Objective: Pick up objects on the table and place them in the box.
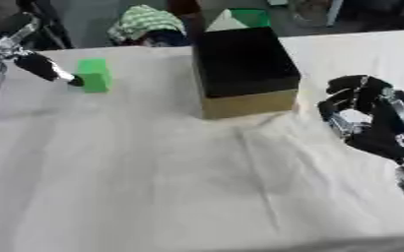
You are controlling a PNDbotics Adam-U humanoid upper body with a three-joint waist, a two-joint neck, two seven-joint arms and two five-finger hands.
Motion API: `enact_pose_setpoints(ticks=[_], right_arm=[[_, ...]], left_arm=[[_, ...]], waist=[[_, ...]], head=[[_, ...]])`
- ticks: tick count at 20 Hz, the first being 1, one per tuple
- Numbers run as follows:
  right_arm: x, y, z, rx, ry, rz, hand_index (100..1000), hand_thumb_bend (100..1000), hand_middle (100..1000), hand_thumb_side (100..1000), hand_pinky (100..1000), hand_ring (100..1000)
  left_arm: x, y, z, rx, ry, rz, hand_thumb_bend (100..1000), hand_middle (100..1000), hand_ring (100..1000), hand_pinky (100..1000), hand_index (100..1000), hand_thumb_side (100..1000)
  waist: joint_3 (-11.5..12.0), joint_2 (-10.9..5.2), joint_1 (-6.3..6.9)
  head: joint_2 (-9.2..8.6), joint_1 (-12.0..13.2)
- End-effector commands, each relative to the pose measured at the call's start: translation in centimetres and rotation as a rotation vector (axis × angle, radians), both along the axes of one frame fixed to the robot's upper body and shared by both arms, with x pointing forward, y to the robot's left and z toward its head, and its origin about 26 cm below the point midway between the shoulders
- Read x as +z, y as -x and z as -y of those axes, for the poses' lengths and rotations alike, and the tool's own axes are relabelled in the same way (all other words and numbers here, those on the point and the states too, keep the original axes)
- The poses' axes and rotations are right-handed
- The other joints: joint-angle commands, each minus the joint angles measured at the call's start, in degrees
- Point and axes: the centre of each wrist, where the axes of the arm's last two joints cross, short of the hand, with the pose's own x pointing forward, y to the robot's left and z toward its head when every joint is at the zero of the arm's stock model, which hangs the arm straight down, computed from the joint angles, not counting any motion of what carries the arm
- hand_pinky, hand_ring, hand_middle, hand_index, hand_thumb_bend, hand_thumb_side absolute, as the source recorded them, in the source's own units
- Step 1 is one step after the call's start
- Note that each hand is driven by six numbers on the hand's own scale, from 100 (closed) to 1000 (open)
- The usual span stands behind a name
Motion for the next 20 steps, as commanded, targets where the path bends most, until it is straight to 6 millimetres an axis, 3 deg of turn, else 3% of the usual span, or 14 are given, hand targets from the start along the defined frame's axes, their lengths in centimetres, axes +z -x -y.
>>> enact_pose_setpoints(ticks=[1,10,20], right_arm=[[0.9,-0.2,0.1,0.014,0.015,0.024,739,296,634,289,603,633],[1.1,-0.3,-0.1,0.022,0.018,0.032,739,293,633,303,602,632],[1.3,-0.5,-0.2,0.021,0.02,0.044,738,289,633,325,600,632]], left_arm=[[1.2,-0.2,-0.6,0.042,-0.038,0.045,893,692,714,745,755,232],[0.6,0.1,-2.3,0.121,-0.063,0.079,826,695,718,752,758,151],[1.1,0.7,-4.1,0.179,-0.065,0.123,792,688,712,757,760,124]], waist=[[-0.5,-0.56,0.07],[-2.7,0.97,0.81],[-5.0,3.93,1.8]], head=[[-0.71,0.5],[-1.89,0.9],[-3.3,0.8]])
